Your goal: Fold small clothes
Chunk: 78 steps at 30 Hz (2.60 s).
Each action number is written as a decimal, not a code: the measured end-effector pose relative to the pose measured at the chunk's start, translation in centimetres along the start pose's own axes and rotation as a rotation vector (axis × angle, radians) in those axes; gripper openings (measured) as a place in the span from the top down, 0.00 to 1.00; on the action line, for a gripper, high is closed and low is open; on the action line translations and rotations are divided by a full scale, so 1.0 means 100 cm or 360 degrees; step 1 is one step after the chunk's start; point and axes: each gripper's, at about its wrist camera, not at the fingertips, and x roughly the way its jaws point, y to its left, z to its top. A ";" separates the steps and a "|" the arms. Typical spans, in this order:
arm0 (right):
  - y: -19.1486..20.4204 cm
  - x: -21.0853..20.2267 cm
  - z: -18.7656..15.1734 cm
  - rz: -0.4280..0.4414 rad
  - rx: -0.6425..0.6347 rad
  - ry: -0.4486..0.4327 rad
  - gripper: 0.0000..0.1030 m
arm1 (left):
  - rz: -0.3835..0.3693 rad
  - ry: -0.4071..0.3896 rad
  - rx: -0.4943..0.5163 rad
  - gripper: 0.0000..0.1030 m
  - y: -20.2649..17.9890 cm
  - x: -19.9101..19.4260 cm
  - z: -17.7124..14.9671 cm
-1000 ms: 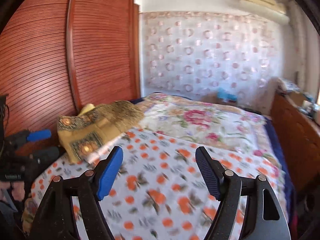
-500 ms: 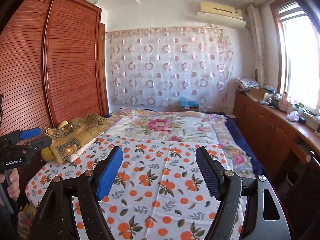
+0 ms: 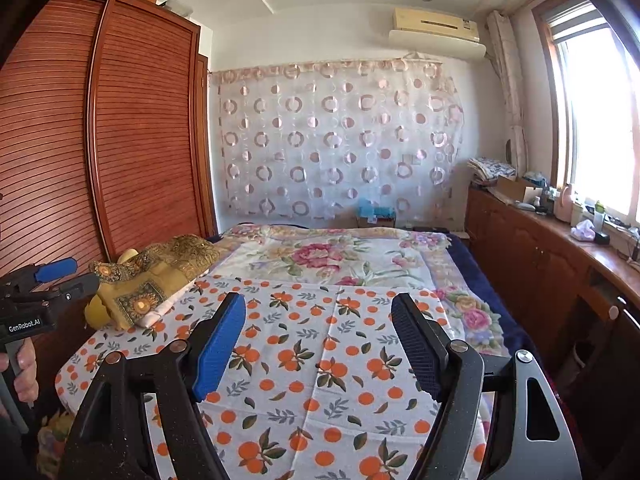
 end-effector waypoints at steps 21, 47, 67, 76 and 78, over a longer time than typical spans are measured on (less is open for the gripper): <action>-0.021 0.012 0.001 0.0019 0.0007 0.0011 0.25 | 0.0001 -0.0007 -0.0006 0.23 0.001 -0.001 0.000; -0.025 0.011 -0.001 0.0030 0.0001 -0.0001 0.25 | 0.0003 -0.0009 -0.0003 0.23 0.001 -0.001 -0.001; -0.025 0.011 -0.002 0.0028 0.0001 -0.0010 0.25 | 0.0001 -0.0014 -0.0004 0.23 0.002 0.000 -0.003; -0.025 0.011 -0.003 0.0027 0.0003 -0.0015 0.25 | 0.0001 -0.0015 -0.0001 0.23 0.002 0.001 -0.004; -0.025 0.011 -0.003 0.0027 0.0003 -0.0014 0.25 | 0.0000 -0.0015 -0.0002 0.23 0.002 0.001 -0.004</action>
